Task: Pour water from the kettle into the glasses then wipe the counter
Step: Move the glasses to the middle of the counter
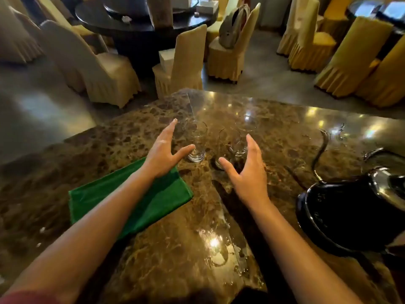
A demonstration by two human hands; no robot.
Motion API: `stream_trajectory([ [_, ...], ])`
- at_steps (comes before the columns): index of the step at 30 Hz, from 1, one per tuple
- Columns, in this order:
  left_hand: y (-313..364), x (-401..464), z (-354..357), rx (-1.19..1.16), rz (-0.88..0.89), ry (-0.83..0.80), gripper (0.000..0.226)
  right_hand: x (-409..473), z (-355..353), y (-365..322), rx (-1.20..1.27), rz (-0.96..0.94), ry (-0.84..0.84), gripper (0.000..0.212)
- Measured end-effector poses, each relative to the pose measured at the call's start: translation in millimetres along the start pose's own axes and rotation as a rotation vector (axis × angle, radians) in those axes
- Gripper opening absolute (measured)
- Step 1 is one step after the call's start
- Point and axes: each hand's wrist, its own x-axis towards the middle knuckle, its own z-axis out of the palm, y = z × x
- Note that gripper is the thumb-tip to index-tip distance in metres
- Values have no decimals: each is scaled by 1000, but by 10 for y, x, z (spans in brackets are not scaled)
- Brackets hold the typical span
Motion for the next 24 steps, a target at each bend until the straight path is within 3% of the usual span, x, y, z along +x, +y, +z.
stream_trajectory([
  [5,-6,156,203,-190,-39,-170,101,124,187,34,-11,85,66,90],
  [8,-49,178,237,-259,-44,-109,83,154,267,40,11,98,97,90],
  [12,-30,197,253,-285,-27,-67,89,193,337,33,21,149,103,97],
  [14,-16,199,286,-292,-25,-64,82,206,365,6,40,181,96,97],
  [19,44,203,296,-308,-7,-19,71,332,410,0,22,163,152,75],
  [24,122,-131,185,-350,-10,-6,75,161,233,15,134,74,100,67],
])
